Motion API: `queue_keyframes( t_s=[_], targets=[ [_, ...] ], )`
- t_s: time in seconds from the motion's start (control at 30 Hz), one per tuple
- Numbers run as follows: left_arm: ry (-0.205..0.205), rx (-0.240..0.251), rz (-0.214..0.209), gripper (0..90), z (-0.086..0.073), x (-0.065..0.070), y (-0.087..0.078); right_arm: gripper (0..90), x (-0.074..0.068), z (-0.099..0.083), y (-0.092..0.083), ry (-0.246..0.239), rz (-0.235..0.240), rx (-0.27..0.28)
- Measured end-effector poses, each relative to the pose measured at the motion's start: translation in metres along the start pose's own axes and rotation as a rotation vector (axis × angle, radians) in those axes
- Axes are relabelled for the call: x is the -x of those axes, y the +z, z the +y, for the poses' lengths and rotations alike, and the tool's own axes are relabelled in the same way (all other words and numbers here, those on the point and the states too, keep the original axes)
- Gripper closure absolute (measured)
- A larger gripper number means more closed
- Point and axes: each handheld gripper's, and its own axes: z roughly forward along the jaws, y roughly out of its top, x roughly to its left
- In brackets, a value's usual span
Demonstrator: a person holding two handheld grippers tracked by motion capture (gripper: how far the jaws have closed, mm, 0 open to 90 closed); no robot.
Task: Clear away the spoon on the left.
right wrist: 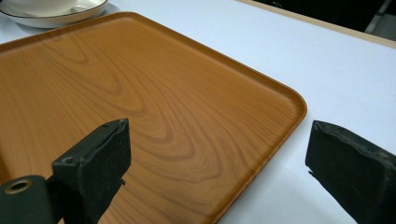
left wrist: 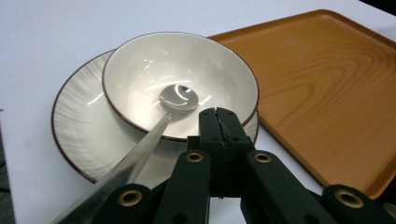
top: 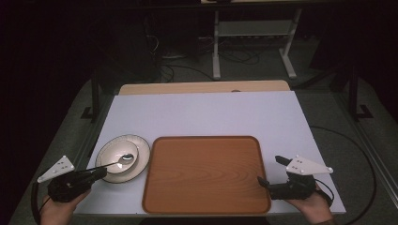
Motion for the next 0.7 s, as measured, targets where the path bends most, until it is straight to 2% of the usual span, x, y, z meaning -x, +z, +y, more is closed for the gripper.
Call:
queue_keyframes(
  t_s=[0.7],
  targets=[
    [-0.032, 0.029, 0.073, 89.5, -0.003, -0.018, -0.004, 6.2, 0.000, 0.000, 0.002, -0.006, 0.002, -0.004]
  ],
)
